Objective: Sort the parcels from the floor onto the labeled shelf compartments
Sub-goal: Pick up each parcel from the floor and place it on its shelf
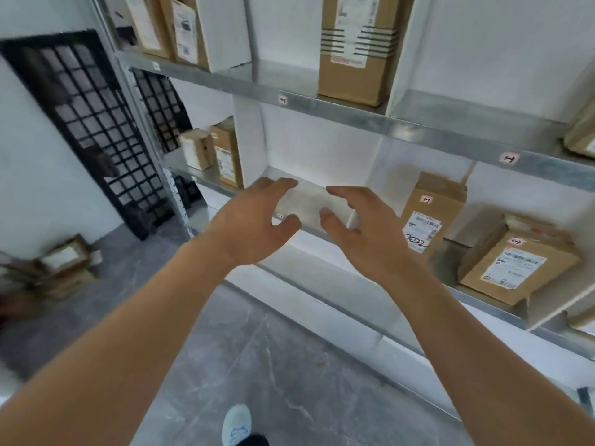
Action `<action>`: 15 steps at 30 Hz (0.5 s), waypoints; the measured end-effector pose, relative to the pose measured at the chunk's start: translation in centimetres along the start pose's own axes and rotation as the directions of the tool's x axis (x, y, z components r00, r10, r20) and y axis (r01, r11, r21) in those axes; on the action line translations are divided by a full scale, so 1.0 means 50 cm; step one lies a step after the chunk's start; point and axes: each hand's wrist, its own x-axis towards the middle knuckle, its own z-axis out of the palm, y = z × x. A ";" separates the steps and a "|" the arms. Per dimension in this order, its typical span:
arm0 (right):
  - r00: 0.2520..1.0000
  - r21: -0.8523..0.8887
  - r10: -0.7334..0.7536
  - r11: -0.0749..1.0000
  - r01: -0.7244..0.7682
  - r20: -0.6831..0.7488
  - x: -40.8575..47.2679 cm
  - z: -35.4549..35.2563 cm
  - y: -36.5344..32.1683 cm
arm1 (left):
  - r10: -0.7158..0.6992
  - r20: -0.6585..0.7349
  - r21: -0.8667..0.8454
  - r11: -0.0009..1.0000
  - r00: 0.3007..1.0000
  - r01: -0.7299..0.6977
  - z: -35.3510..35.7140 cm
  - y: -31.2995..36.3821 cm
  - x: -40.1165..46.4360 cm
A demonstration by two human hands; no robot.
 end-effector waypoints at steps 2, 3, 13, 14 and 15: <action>0.997 0.022 -0.070 0.997 0.070 0.025 0.030 0.037 -0.069 | -0.058 -0.022 0.026 0.998 0.998 0.059 -0.059 -0.059 -0.023; 0.993 0.038 -0.107 0.994 0.106 0.039 0.047 0.063 -0.102 | -0.080 -0.037 0.039 0.996 0.996 0.082 -0.086 -0.092 -0.034; 0.930 0.199 -0.284 0.950 0.240 0.232 0.220 0.465 -0.414 | -0.368 -0.090 0.080 0.923 0.925 0.375 -0.302 -0.517 -0.149; 0.923 0.216 -0.298 0.944 0.249 0.241 0.236 0.508 -0.446 | -0.386 -0.101 0.079 0.916 0.917 0.394 -0.325 -0.560 -0.159; 0.918 0.232 -0.305 0.940 0.248 0.253 0.250 0.551 -0.478 | -0.405 -0.110 0.077 0.907 0.908 0.414 -0.347 -0.604 -0.169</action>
